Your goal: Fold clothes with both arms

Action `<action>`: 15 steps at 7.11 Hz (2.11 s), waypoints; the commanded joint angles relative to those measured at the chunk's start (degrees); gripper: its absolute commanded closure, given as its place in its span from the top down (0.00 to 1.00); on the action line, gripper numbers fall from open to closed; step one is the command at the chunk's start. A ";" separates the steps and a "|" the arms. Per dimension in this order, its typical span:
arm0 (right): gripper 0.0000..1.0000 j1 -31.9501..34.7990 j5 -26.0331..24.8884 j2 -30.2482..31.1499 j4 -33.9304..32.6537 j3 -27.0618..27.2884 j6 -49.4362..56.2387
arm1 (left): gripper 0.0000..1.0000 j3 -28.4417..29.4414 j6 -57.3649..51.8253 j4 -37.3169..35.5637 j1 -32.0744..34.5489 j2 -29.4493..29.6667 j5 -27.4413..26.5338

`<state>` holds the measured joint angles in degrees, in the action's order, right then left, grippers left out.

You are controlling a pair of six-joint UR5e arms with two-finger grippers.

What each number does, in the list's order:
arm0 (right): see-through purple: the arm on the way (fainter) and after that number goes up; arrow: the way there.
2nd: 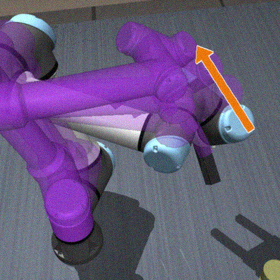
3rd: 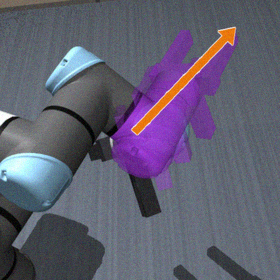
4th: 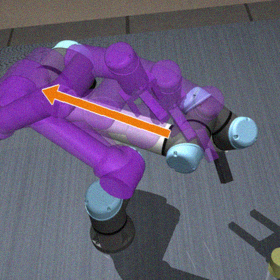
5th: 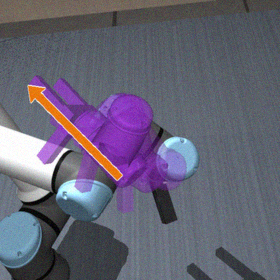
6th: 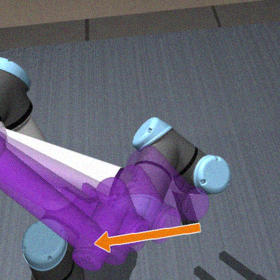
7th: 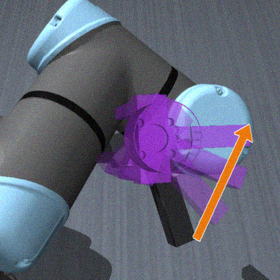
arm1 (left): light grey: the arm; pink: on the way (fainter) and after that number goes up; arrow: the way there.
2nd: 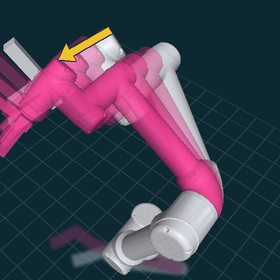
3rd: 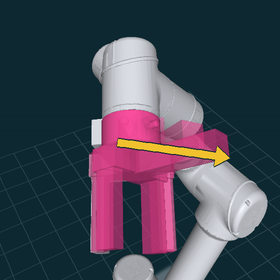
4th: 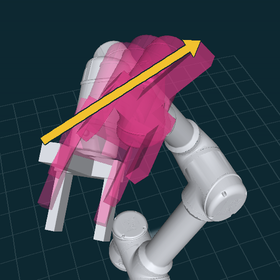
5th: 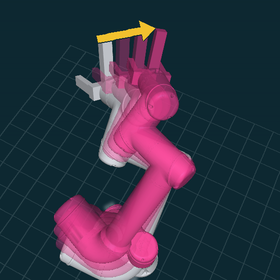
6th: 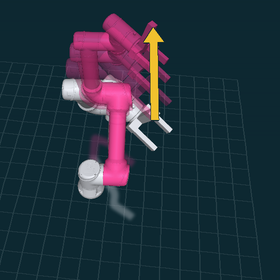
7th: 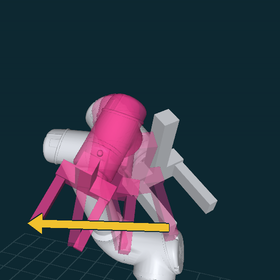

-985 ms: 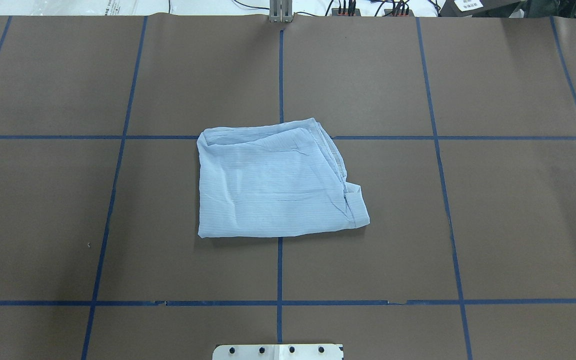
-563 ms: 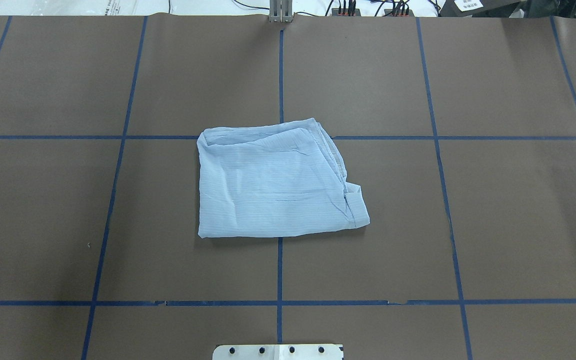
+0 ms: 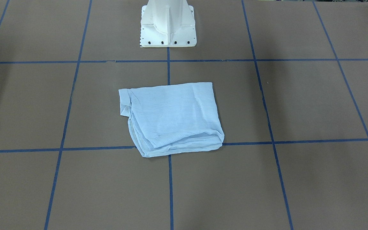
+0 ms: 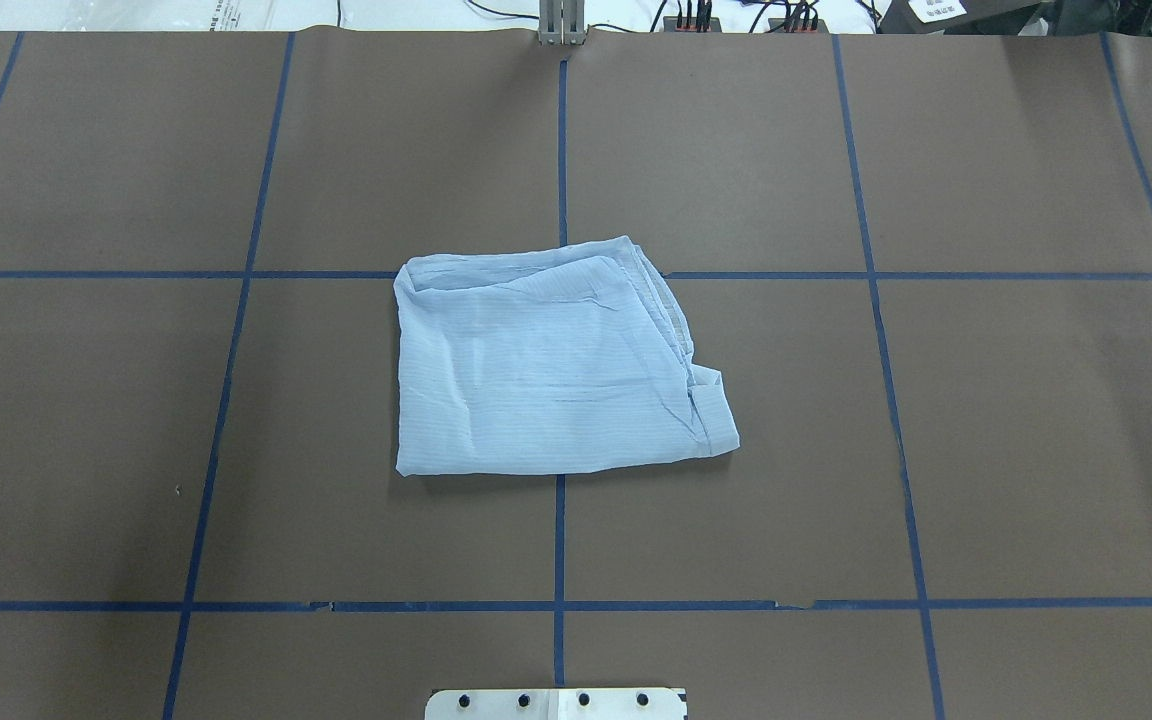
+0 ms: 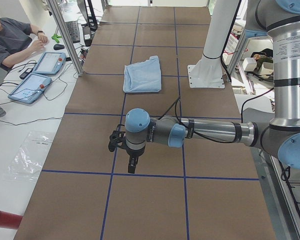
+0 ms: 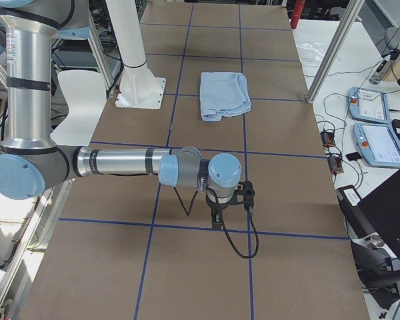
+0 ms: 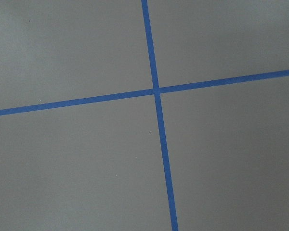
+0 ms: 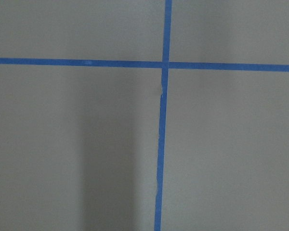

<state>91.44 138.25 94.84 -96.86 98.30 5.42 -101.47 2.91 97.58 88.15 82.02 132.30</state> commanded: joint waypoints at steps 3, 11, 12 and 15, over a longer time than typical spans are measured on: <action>1.00 0.06 0.00 0.00 0.00 0.05 0.03 | 0.99 0.04 1.66 0.33 0.00 -0.01 1.74; 1.00 0.06 -2.10 0.26 0.00 -0.04 0.12 | 0.99 0.04 1.66 0.51 -0.08 0.16 1.65; 1.00 0.06 -2.28 0.26 0.09 -0.04 0.12 | 0.99 0.13 1.66 0.51 -0.08 0.25 1.65; 1.00 0.23 -2.29 0.00 0.09 0.05 0.03 | 0.99 0.39 1.66 0.51 -0.08 0.42 1.56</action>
